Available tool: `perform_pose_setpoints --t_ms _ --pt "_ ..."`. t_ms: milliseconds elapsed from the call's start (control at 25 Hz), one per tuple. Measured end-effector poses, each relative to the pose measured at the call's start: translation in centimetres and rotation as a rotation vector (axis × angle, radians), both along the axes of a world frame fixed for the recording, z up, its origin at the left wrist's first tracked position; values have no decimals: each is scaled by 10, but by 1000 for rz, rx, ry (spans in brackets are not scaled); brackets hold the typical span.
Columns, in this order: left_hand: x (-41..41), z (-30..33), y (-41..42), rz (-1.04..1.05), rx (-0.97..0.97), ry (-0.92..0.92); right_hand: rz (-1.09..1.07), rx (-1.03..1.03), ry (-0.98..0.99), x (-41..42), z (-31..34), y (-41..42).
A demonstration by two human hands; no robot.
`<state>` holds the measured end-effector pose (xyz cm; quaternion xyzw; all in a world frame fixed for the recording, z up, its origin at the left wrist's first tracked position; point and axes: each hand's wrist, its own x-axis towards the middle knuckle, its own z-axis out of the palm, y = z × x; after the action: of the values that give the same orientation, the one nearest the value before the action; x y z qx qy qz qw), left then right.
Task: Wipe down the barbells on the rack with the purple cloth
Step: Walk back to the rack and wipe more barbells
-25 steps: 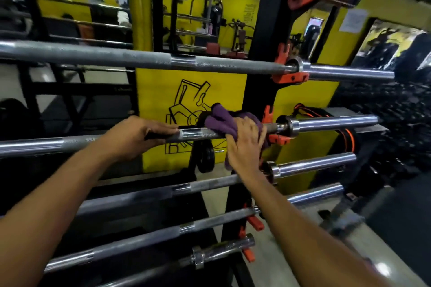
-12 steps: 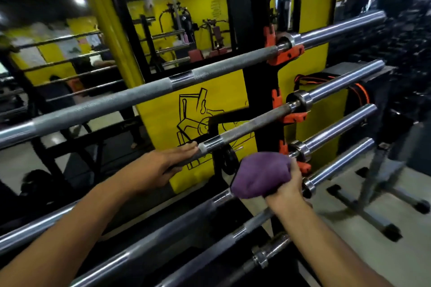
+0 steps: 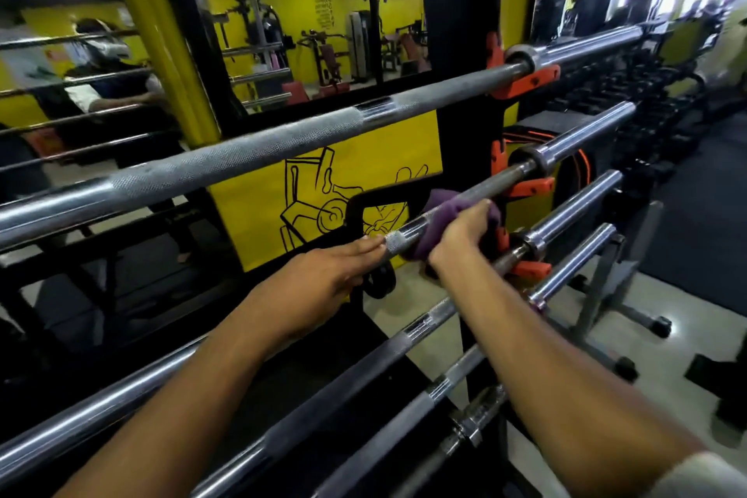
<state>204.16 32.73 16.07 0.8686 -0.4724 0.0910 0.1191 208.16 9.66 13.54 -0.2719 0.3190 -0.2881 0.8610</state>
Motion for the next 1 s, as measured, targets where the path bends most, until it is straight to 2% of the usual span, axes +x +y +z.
perform_pose_setpoints --t_ms 80,240,320,360,440,520,600,720,880,920,1000 --pt "1 -1 0 -24 -24 10 100 -72 -5 0 -22 23" --pt "-2 -2 -1 19 21 -31 53 -173 43 33 -34 -36" --pt "-4 -1 -2 32 19 -52 93 -310 -33 -6 22 -32" --pt "-5 1 -2 34 8 -54 97 -322 -70 -15 31 -30" --pt "-6 2 -3 37 -6 -57 103 -315 -45 -26 32 -20" --pt "-6 3 -4 43 -22 -79 203 -297 30 -22 8 -10" --pt "-6 2 -2 64 -42 -116 242 -183 99 -20 -8 9" --pt "-14 -2 -2 180 -49 -197 466 -170 59 -36 -19 22" --pt "-34 -2 -10 386 -35 -250 826 -343 22 -73 -17 -34" --pt "-38 -5 -14 425 -27 -270 878 -435 32 -81 -13 -48" --pt "-47 -16 -20 516 -29 -343 875 -786 -41 -94 3 -70"
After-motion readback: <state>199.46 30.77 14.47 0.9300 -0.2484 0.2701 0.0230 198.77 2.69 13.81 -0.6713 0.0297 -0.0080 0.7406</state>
